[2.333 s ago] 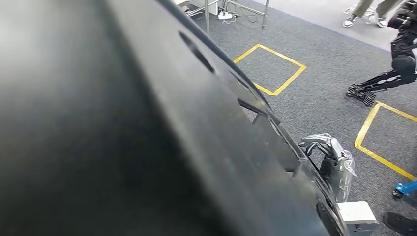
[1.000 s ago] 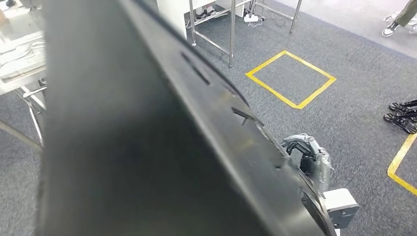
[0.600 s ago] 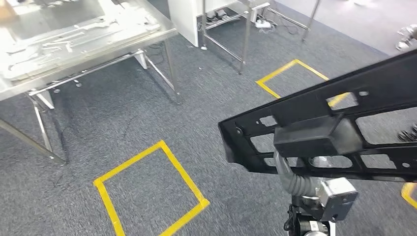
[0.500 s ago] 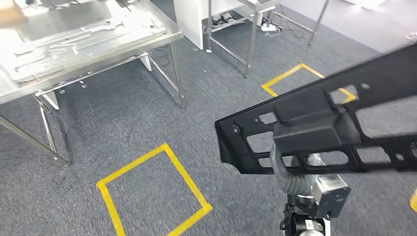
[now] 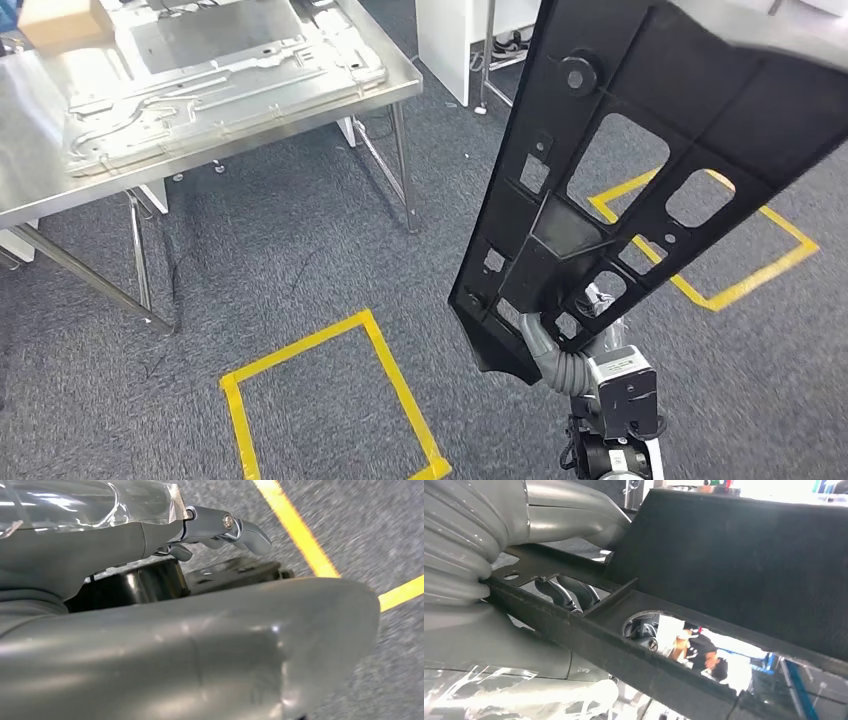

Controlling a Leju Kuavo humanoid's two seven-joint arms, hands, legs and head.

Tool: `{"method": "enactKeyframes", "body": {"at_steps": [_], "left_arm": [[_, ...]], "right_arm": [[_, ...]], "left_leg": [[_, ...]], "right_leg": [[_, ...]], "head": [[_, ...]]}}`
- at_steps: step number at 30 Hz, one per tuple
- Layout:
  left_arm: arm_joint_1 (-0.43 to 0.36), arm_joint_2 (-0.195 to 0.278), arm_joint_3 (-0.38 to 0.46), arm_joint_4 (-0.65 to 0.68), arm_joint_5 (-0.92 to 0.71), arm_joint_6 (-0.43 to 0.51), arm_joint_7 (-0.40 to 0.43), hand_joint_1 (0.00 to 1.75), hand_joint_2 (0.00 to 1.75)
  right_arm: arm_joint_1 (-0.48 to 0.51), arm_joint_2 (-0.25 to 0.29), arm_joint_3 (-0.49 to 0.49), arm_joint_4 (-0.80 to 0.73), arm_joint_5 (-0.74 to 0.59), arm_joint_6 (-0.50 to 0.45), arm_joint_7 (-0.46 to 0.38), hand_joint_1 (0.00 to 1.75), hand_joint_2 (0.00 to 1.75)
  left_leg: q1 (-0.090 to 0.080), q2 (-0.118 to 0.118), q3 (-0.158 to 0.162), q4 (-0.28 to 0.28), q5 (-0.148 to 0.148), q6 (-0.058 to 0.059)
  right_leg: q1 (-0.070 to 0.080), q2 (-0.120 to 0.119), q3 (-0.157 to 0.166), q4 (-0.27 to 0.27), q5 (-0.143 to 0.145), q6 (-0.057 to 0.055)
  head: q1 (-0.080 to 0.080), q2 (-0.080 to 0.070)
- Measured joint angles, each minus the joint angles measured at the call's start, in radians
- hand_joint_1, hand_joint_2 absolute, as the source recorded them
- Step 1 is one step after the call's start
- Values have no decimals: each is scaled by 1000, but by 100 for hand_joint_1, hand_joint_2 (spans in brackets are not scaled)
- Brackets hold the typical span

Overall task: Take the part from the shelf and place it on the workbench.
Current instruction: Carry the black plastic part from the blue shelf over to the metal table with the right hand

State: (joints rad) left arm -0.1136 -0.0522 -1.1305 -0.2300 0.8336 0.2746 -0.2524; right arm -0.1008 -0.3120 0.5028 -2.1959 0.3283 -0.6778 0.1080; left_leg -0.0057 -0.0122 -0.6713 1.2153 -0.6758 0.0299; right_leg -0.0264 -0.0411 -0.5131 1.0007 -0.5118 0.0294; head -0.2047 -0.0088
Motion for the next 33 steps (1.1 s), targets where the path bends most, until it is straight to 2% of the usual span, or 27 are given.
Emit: {"method": "enactKeyframes", "body": {"at_steps": [1,3,4,5,7,8,9,10,11,13,14,15,16,17,18,19,20,21,22,23,24,26,28,29,30,31,33], "left_arm": [[1,0,0,0,2,-1,5,0,0],[6,2,0,0,9,-2,13,0,0],[8,3,0,1,13,-2,16,0,0],[9,4,0,1,19,-2,19,0,0],[6,4,2,1,31,-1,24,0,0],[3,4,2,1,36,-2,25,0,0],[-1,3,3,1,38,-4,27,0,0],[-3,3,4,1,37,-6,29,0,0],[-5,2,4,1,35,-9,30,0,0],[-3,1,4,1,28,-13,32,0,0],[-2,0,4,1,26,-14,31,0,0],[-1,-1,4,1,25,-15,30,0,0],[-1,-1,4,1,24,-15,29,0,0],[1,-2,4,1,22,-16,28,0,0],[1,-2,4,1,19,-17,28,0,0],[1,-3,4,1,15,-19,28,0,0],[0,-4,4,1,11,-21,29,0,0],[-2,-6,4,1,7,-22,29,0,0],[-4,-6,4,1,3,-24,29,0,0],[-5,-7,3,1,1,-26,29,0,0],[-8,-7,3,1,0,-27,29,0,0],[-12,-8,2,1,-1,-26,29,0,0],[-13,-9,1,1,-3,-24,32,0,0],[-13,-9,1,1,-3,-24,33,0,0],[-13,-9,0,1,-3,-23,36,0,0],[-12,-9,0,1,-2,-21,39,0,0],[-10,-5,0,1,-2,-18,45,0,0]], "right_arm": [[-7,-2,7,1,4,2,6,175,175],[-23,-8,19,4,16,5,21,175,175],[-30,-11,24,6,23,6,31,175,175],[-36,-15,28,7,33,9,43,175,175],[-47,-24,33,7,55,20,71,175,175],[-56,-30,35,6,66,29,88,175,175],[-71,-38,38,5,75,41,109,175,175],[-89,-49,39,3,82,57,135,175,175],[-111,-61,40,2,87,77,164,175,175],[-163,-87,42,0,83,119,228,175,175],[-192,-99,43,1,73,138,259,175,175],[-220,-110,43,1,61,153,286,175,175],[-246,-121,44,3,48,166,311,175,175],[-268,-130,44,6,40,175,328,175,175],[-288,-139,45,12,35,182,342,175,175],[-307,-148,47,19,29,188,356,175,175],[-324,-156,49,26,25,192,366,175,175],[-342,-161,50,32,20,194,373,175,175],[-361,-165,52,38,16,196,378,175,175],[-377,-167,53,44,13,195,380,175,175],[-393,-170,54,50,9,192,381,175,175],[-414,-174,57,65,1,181,382,175,175],[-426,-177,61,81,-6,171,382,175,175],[-429,-179,64,89,-10,166,382,175,175],[-430,-182,66,95,-12,163,382,175,175],[-431,-185,67,100,-14,158,382,175,175],[-433,-192,68,107,-15,143,382,175,175]], "left_leg": [[-8,12,-7,-54,47,17],[-33,43,-6,-156,216,55],[-44,54,1,-187,280,69],[-51,54,12,-202,309,76],[-48,34,50,-227,295,79],[-43,22,71,-244,290,81],[-38,12,92,-257,286,82],[-34,2,110,-267,280,82],[-32,-8,124,-272,271,84],[-26,-33,152,-275,248,80],[-24,-46,168,-275,235,77],[-21,-60,185,-275,221,74],[-18,-74,204,-274,207,68],[-16,-88,217,-274,191,63],[-14,-102,228,-268,177,57],[-13,-115,232,-263,162,50],[-13,-124,234,-258,152,44],[-12,-131,236,-253,147,39],[-13,-131,232,-249,144,34],[-14,-112,225,-232,146,29],[-14,-84,204,-196,143,24],[-10,-22,126,-78,116,9],[-4,-2,42,21,75,-2],[-3,0,19,28,75,-3],[-4,2,13,0,100,0],[-7,4,24,-60,149,10],[-19,12,59,-189,249,41]], "right_leg": [[4,-9,26,-3,-19,-1],[11,-25,75,-11,-54,2],[11,-32,94,-20,-67,7],[11,-39,115,-29,-74,14],[9,-41,131,-16,-63,26],[9,-28,119,23,-51,28],[9,-9,87,82,-40,30],[7,12,40,151,-44,31],[8,26,-10,210,-64,33],[7,35,-100,274,-137,39],[7,36,-128,268,-165,42],[5,37,-144,238,-166,46],[2,43,-151,186,-131,51],[-3,63,-154,121,-55,57],[-8,83,-156,64,24,58],[-11,99,-157,25,93,54],[-11,107,-159,8,134,44],[-10,97,-159,7,138,30],[-10,84,-153,10,135,20],[-11,71,-147,9,128,11],[-13,59,-139,8,122,4],[-13,38,-124,7,105,-5],[-10,22,-106,6,87,-6],[-8,15,-94,6,77,-6],[-5,9,-80,6,68,-5],[-1,4,-67,5,58,-6],[2,-5,-43,-1,44,-6]], "head": [[0,0],[5,0],[8,0],[11,0],[11,0],[12,0],[13,0],[14,0],[15,0],[16,0],[17,0],[17,0],[17,0],[19,0],[20,0],[23,0],[25,0],[27,0],[30,0],[31,0],[33,0],[34,0],[34,0],[34,0],[34,0],[34,0],[38,0]]}}
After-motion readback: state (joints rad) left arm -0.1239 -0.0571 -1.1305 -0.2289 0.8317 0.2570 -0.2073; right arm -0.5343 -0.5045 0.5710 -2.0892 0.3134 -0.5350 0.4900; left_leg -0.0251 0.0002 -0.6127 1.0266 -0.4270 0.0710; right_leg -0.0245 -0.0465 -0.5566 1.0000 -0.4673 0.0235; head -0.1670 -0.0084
